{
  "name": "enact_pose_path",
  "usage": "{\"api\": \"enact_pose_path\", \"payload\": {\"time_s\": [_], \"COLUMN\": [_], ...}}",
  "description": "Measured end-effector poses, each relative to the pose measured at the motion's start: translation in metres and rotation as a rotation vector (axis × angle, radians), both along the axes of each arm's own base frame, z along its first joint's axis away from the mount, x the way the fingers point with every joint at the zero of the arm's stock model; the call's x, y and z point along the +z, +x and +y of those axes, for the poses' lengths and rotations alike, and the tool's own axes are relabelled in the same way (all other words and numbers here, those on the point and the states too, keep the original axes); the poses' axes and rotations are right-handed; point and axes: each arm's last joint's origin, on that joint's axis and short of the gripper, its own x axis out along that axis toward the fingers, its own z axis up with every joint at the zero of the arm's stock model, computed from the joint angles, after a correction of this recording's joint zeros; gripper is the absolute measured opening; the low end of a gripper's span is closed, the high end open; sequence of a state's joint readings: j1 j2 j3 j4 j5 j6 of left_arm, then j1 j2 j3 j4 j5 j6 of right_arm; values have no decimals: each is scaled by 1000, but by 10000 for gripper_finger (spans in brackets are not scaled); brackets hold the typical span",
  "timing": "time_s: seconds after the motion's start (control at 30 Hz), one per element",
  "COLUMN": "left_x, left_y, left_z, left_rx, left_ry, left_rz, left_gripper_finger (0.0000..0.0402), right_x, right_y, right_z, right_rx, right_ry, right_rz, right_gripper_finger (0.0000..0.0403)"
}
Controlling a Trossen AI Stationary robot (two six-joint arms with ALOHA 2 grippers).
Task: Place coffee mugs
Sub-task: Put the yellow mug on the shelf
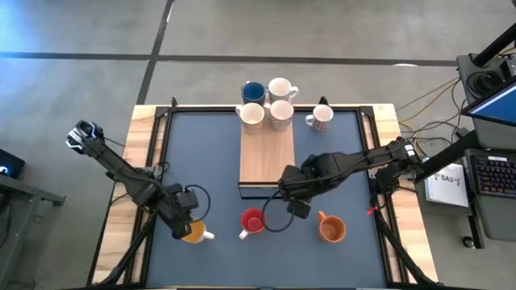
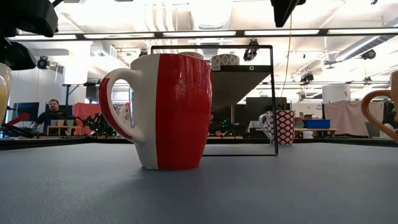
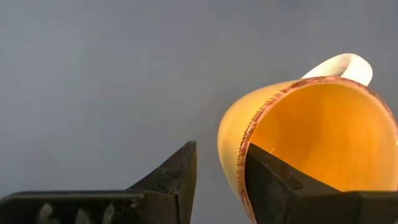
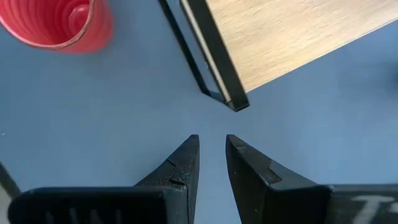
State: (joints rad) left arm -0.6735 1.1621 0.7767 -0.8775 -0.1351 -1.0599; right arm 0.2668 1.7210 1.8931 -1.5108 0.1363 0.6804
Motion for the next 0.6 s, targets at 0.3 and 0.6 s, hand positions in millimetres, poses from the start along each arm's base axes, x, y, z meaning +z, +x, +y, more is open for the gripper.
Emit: {"api": "enact_pose_path", "payload": {"time_s": [0.3,0.6], "left_x": [2,46], "left_y": [10,16], "left_z": [-8,-5], "left_rx": [-1,-25], "left_ry": [8,56], "left_rz": [15,-66], "left_gripper_finger": [9,6], "right_x": [0,0], "right_y": [0,0], "right_z": [-1,-2], "right_rx": [35,74], "right_ry": [-43,-64], "right_rz": [-5,0], "right_gripper_finger": [71,64]}}
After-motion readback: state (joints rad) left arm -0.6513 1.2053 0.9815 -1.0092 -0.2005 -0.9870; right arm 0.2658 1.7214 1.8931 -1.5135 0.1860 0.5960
